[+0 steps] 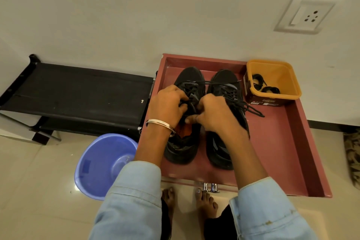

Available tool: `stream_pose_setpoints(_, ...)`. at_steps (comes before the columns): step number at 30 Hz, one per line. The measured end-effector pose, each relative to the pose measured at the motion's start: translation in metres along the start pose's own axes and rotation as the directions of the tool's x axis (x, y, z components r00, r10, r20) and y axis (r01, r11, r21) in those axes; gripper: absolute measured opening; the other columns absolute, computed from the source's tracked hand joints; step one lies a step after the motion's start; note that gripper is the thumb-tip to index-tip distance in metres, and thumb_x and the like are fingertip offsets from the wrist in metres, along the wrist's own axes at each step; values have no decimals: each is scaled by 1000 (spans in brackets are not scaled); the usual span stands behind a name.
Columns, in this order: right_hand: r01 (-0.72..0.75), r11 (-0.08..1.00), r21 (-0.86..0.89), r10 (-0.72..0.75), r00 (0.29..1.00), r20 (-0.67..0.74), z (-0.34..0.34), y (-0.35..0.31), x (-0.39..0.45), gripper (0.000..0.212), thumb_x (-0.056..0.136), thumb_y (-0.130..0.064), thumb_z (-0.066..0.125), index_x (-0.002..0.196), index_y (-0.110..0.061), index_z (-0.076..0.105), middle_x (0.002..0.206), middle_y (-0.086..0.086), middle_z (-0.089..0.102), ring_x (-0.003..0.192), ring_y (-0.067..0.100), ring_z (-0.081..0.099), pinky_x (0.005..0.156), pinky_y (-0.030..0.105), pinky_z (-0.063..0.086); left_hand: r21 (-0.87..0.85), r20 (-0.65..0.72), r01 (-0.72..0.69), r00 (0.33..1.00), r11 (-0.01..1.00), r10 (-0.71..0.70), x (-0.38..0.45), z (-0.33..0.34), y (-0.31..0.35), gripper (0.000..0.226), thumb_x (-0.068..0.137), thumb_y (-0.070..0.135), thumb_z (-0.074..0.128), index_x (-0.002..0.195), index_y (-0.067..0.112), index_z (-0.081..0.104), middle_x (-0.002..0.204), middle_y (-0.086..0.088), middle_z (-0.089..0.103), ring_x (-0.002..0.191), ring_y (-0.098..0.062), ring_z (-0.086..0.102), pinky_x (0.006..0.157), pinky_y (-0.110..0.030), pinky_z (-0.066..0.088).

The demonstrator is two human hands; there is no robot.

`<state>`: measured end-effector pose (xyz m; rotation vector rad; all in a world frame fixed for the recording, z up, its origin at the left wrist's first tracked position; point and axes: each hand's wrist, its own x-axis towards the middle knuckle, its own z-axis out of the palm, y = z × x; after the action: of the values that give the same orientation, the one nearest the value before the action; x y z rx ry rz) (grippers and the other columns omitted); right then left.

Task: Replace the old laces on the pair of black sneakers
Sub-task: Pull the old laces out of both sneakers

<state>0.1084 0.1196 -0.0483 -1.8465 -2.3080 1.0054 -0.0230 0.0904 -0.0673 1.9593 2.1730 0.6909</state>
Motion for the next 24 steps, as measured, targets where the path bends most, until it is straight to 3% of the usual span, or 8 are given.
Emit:
stream_pose_setpoints(4,5,993,-116,-15,996,-88,15,-5,-2,41,87,-37,67,105,-3,52,108,18,56,97,38,57,71,36,42,-55,-72,42,996,998,-46,-2,4,1,14,82,26,68,94,23,73,97,5,67,86,-15,63,68,-24,44)
stream_pose_setpoints(7,4,990,-142,-28,986,-165,23,-5,2,33,94,-28,56,110,1,55,117,22,53,102,41,56,76,37,43,-237,-135,227,955,945,-264,-2,6,3,7,81,26,69,86,22,72,87,7,68,77,-9,61,72,-25,46)
stream_pose_setpoints(12,4,988,-158,-36,978,-205,37,-3,8,33,96,-20,48,116,6,53,119,24,51,103,43,56,79,39,46,-750,-10,436,745,497,-668,3,8,2,8,82,11,67,90,11,69,86,-2,68,79,-14,64,84,-36,55)
stream_pose_setpoints(14,4,982,-189,-47,973,-225,40,-4,9,32,96,-16,46,118,7,52,119,25,51,101,43,57,77,38,46,-656,-80,376,828,655,-555,3,6,-3,20,80,10,66,99,17,66,95,1,66,87,-14,61,87,-39,53)
stream_pose_setpoints(17,21,970,-240,-78,970,-230,40,-4,10,29,95,-10,46,119,6,52,117,25,53,100,41,59,74,38,46,-210,-55,143,986,967,-158,3,0,-10,38,77,24,64,112,39,62,114,12,58,113,-16,46,96,-40,37)
stream_pose_setpoints(19,27,968,-250,-87,969,-229,41,-4,11,29,95,-7,46,119,6,52,116,24,54,100,41,59,72,37,45,41,22,47,999,998,-48,1,-1,-9,34,79,30,66,112,42,64,118,15,55,118,-17,39,95,-39,26)
stream_pose_setpoints(21,29,967,-252,-88,970,-228,41,-4,11,27,95,-7,46,118,6,53,115,24,55,101,41,58,70,35,42,108,-9,41,999,993,-40,1,-1,-6,23,82,33,66,104,39,69,113,14,60,116,-17,42,93,-38,25)
stream_pose_setpoints(24,31,966,-258,-93,969,-228,40,-4,11,23,94,-5,46,113,6,53,112,24,56,99,42,59,66,34,38,-155,-168,158,969,975,-183,4,1,-8,10,81,27,69,86,35,74,94,11,69,98,-14,58,91,-39,40)
